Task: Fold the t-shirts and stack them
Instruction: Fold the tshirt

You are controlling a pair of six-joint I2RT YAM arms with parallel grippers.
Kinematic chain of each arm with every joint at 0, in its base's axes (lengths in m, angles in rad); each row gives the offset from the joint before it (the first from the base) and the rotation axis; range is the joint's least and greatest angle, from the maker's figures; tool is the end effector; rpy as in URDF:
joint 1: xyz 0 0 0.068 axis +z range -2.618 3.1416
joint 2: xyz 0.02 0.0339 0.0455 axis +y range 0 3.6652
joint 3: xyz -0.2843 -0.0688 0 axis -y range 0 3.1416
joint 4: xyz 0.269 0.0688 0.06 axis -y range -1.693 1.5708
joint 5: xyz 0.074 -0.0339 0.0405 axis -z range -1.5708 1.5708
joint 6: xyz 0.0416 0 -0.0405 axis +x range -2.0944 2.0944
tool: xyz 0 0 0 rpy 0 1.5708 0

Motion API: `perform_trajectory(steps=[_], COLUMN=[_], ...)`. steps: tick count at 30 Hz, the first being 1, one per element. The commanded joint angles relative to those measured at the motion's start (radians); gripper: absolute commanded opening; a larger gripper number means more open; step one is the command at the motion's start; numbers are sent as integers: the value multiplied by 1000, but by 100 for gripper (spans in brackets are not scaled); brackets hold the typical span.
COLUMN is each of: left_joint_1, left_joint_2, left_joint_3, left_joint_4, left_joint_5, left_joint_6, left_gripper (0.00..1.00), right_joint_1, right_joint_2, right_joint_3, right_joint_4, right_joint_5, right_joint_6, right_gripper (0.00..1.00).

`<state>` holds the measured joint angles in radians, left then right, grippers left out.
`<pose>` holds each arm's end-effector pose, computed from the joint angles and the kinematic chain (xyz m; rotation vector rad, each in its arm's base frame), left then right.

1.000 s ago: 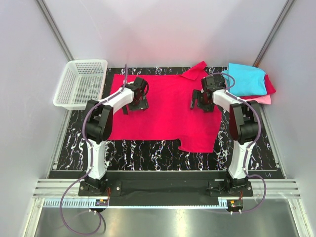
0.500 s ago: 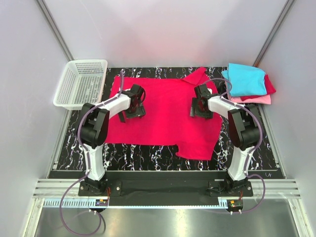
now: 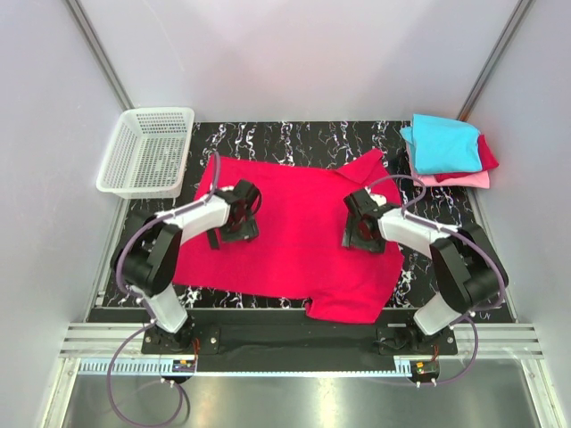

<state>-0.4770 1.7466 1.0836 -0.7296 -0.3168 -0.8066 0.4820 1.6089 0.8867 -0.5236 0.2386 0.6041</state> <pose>0.3069 -0.1440 0.1634 -0.4993 2.7586 0.2088 0.2782 0.1345 0.1564 0.2210 2.7332 -0.0491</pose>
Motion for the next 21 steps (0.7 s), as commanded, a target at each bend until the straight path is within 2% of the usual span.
perform_trajectory(steps=[1, 5, 10, 15, 21], left_joint_1=[-44, -60, -60, -60, -54], left_joint_2=[-48, -142, -232, -335, -354], left_joint_3=[-115, -212, -212, -68, 145], left_joint_4=[-77, -77, -88, -157, -195], left_joint_5=[-24, -27, -10, -42, -113], left_joint_6=[-43, -68, -62, -34, 17], left_gripper=[99, 99, 99, 99, 99], right_joint_1=[1, 1, 1, 1, -9], right_joint_2=[-18, -23, 9, -36, -52], right_joint_3=[-75, -49, 70, 233, 434], right_joint_4=[-125, -153, -217, -283, -338], right_joint_5=[25, 71, 139, 189, 261], right_joint_6=[100, 111, 94, 69, 10], right_gripper=[74, 73, 73, 75, 82])
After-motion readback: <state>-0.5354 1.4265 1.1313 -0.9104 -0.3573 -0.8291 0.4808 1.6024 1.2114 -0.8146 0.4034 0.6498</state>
